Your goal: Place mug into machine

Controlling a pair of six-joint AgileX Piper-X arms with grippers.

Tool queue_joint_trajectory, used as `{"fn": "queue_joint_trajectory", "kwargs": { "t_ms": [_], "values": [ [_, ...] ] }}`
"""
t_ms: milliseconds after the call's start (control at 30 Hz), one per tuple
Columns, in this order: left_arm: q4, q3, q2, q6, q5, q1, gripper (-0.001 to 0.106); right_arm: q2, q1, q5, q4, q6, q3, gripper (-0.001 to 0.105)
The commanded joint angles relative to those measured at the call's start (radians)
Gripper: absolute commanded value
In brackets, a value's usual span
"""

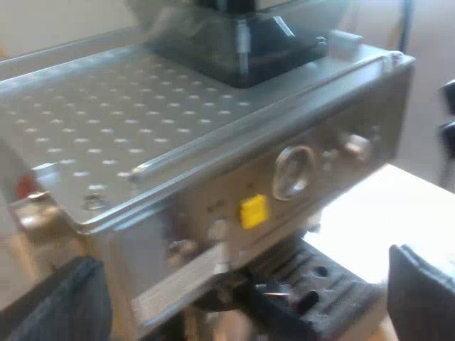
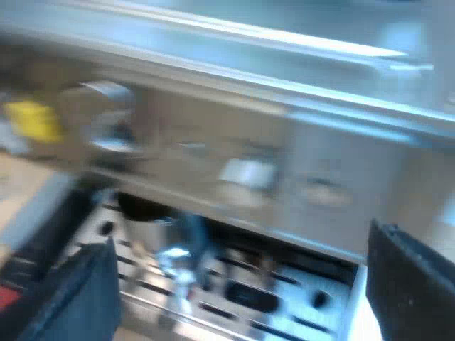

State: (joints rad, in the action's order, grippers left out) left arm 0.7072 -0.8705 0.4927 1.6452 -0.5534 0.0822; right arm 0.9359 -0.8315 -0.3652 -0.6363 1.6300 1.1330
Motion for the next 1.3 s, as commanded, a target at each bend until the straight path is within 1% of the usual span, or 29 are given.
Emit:
{"fn": "queue_joint_trajectory", "kwargs": {
  "t_ms": [33, 67, 133, 167, 200, 233, 300, 367, 400, 500, 600, 667, 800, 833, 900, 933, 1067, 1233, 1300],
  "values": [
    [-0.003, -0.009, -0.006, 0.011, -0.003, -0.045, 0.08, -0.053, 0.143, 0.068, -0.053, 0.002, 0.005, 0.073],
    [-0.002, -0.009, -0.006, 0.011, -0.003, -0.052, 0.08, -0.072, 0.215, 0.104, -0.076, 0.004, 0.005, 0.073],
    [-0.002, -0.009, -0.006, 0.002, -0.003, -0.063, 0.08, -0.089, 0.276, 0.134, -0.094, 0.005, 0.005, 0.073],
    [-0.002, -0.009, -0.006, -0.009, -0.003, -0.069, 0.08, -0.106, 0.39, 0.186, -0.128, 0.005, 0.005, 0.073],
    [-0.002, -0.009, -0.006, -0.012, -0.003, -0.069, 0.08, -0.118, 0.465, 0.223, -0.148, 0.013, 0.005, 0.072],
    [-0.002, -0.009, -0.006, -0.012, -0.003, -0.069, 0.08, -0.125, 0.5, 0.245, -0.157, 0.02, 0.005, 0.072],
    [-0.002, -0.009, -0.006, -0.012, -0.003, -0.069, 0.08, -0.143, 0.616, 0.304, -0.187, 0.058, 0.005, 0.072],
    [-0.002, -0.009, -0.006, -0.013, -0.003, -0.069, 0.08, -0.155, 0.679, 0.336, -0.2, 0.082, 0.005, 0.072],
    [-0.007, -0.009, -0.006, -0.024, -0.003, -0.069, 0.08, -0.165, 0.731, 0.355, -0.216, 0.104, 0.005, 0.072],
    [-0.013, -0.007, -0.006, -0.062, -0.003, -0.069, 0.08, -0.196, 0.811, 0.392, -0.246, 0.142, 0.005, 0.072],
    [-0.014, -0.007, -0.006, -0.06, -0.003, -0.069, 0.08, -0.233, 0.839, 0.408, -0.274, 0.178, 0.003, 0.072],
    [-0.005, -0.007, -0.006, -0.054, -0.003, -0.069, 0.08, -0.265, 0.841, 0.404, -0.273, 0.185, -0.012, 0.072],
    [0.061, -0.007, -0.006, -0.054, -0.003, -0.069, 0.08, -0.33, 0.841, 0.387, -0.273, 0.185, -0.065, 0.072],
    [0.075, -0.007, -0.01, -0.054, -0.001, -0.069, 0.08, -0.376, 0.841, 0.384, -0.273, 0.185, -0.102, 0.072],
    [0.092, -0.007, -0.019, -0.057, 0.009, -0.069, 0.08, -0.412, 0.841, 0.385, -0.273, 0.185, -0.13, 0.072],
    [0.098, -0.007, -0.039, -0.056, 0.023, -0.069, 0.08, -0.475, 0.841, 0.382, -0.273, 0.185, -0.17, 0.072],
    [0.097, -0.007, -0.113, -0.056, 0.029, -0.069, 0.08, -0.626, 0.841, 0.365, -0.273, 0.185, -0.244, 0.072],
    [0.133, -0.007, -0.202, -0.056, 0.031, -0.069, 0.08, -0.766, 0.841, 0.365, -0.273, 0.185, -0.294, 0.072],
    [0.171, -0.007, -0.233, -0.088, 0.042, -0.069, 0.08, -0.813, 0.841, 0.365, -0.273, 0.185, -0.31, 0.072]
  ]
}}
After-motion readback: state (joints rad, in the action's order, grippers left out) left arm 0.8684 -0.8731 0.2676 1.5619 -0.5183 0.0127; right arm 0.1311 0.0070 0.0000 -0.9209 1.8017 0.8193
